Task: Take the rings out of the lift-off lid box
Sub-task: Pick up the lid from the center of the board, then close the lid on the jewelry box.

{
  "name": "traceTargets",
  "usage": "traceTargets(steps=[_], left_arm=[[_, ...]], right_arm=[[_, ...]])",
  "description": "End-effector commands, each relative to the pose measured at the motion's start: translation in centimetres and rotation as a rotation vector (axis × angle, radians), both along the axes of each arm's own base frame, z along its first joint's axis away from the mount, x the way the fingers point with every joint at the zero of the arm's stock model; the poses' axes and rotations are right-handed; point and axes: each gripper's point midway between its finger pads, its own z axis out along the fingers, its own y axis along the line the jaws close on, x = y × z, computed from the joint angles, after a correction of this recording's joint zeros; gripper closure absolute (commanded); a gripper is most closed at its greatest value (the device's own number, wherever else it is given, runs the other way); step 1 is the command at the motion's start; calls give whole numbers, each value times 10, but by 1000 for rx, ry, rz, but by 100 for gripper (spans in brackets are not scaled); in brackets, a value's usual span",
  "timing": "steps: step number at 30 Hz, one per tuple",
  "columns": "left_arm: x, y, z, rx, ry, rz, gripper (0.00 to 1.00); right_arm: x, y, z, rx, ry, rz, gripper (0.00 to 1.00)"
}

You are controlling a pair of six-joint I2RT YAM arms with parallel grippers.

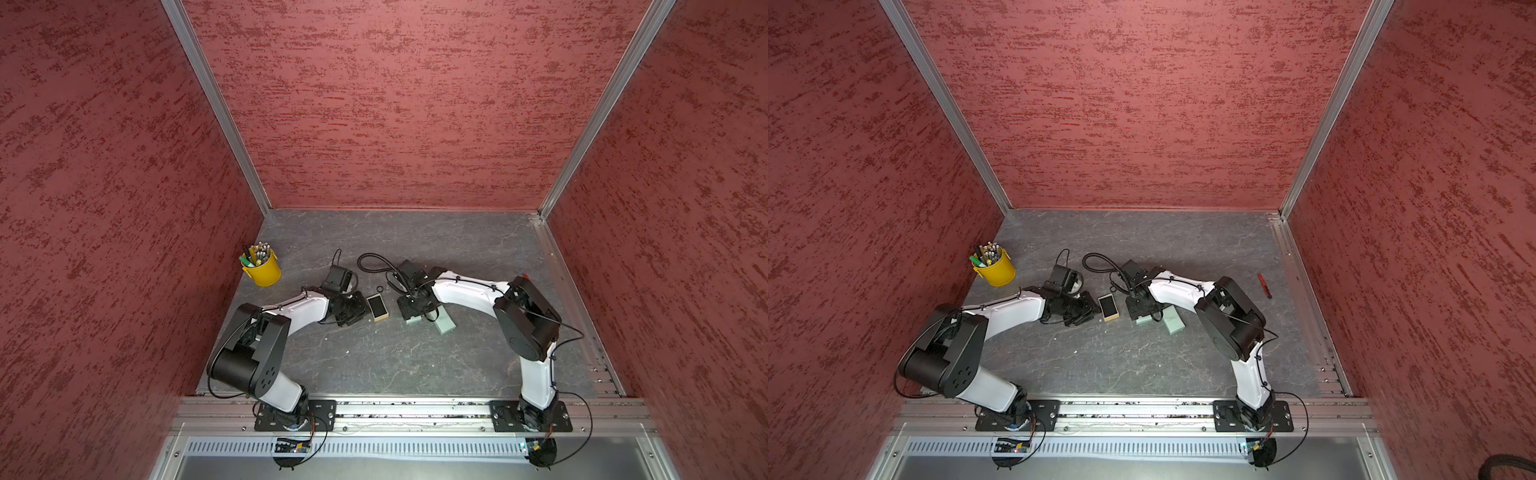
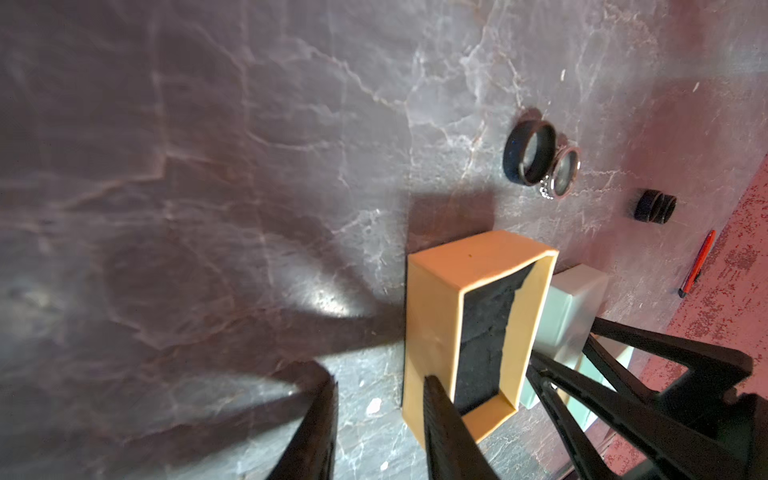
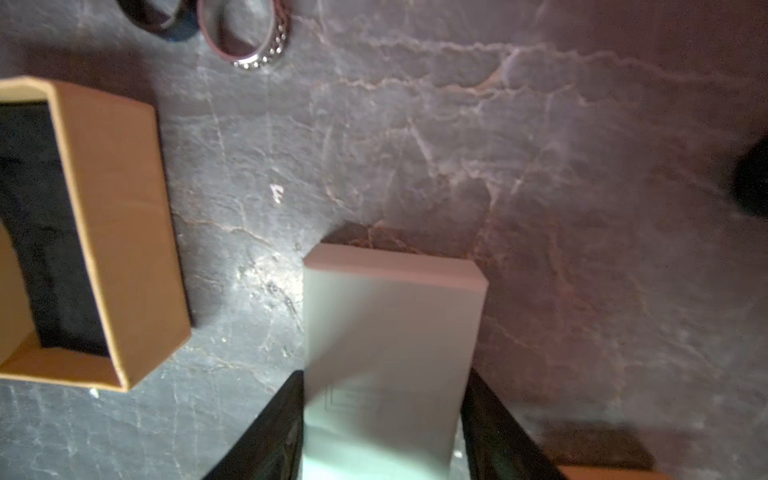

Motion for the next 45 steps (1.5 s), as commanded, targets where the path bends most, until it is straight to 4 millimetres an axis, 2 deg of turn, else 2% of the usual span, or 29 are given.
traceTargets(steps=[1, 4, 10, 14, 17, 29, 36, 45], left_arm=[[-7, 6, -9, 24, 22, 5, 64], [-8, 8, -9, 27, 23, 9, 64], [-6, 16, -8, 23, 24, 30, 64], [-3, 18, -6, 18, 18, 33, 63], [-3, 17, -4, 13, 12, 36, 63], [-4, 11, -3, -11, 1, 30, 64], [-1, 7, -4, -31, -7, 23, 65], [0, 4, -3, -47, -17, 16, 69]], right_arm=[[6, 1, -3, 9, -9, -12, 45], [8, 3, 4, 14, -20, -4, 48], [14, 16, 40, 67, -61, 39, 51], [16, 34, 64, 134, -63, 84, 50], [16, 50, 72, 168, -55, 119, 50], [12, 88, 61, 224, 11, 176, 50], [5, 95, 48, 221, 55, 184, 50], [5, 102, 45, 236, 68, 181, 50]])
